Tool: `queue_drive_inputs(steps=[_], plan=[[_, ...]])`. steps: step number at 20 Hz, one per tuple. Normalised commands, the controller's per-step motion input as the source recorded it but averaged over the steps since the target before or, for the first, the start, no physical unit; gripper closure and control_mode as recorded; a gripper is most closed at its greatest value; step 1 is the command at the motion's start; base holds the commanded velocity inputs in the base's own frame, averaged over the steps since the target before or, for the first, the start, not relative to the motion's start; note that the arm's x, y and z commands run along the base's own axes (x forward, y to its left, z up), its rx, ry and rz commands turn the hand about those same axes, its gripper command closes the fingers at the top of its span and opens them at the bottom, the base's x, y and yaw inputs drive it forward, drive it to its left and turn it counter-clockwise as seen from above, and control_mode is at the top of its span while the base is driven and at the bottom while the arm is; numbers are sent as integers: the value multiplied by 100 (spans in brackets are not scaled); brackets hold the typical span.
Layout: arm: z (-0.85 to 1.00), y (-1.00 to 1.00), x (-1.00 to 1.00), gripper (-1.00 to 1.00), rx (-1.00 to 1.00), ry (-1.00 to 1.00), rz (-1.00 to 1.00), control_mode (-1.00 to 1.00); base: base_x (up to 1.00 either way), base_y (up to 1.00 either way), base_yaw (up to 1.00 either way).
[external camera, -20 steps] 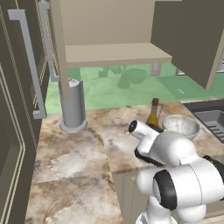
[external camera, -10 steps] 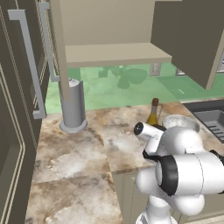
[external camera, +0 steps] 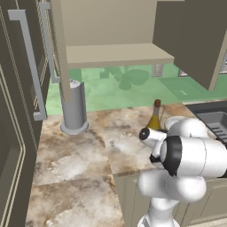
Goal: Retrieve the bottle and the shaker from the cabinet and place them next to the mixing bowl on the counter. Then add garlic from the fridge to the mixing bowl.
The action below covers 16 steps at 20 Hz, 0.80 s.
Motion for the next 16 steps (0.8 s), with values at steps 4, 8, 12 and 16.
queue_drive_inputs(steps=[4, 8, 12, 16], plan=[[-31, 0, 0, 100, 2, -14, 0, -100, 0, 0, 0], [-13, 0, 0, 100, 3, -5, 0, -100, 0, 0, 0], [-11, 0, 1, 100, 1, -4, 0, -100, 0, 0, 0], [-19, 0, 16, 100, 0, -8, 0, -100, 0, 0, 0]])
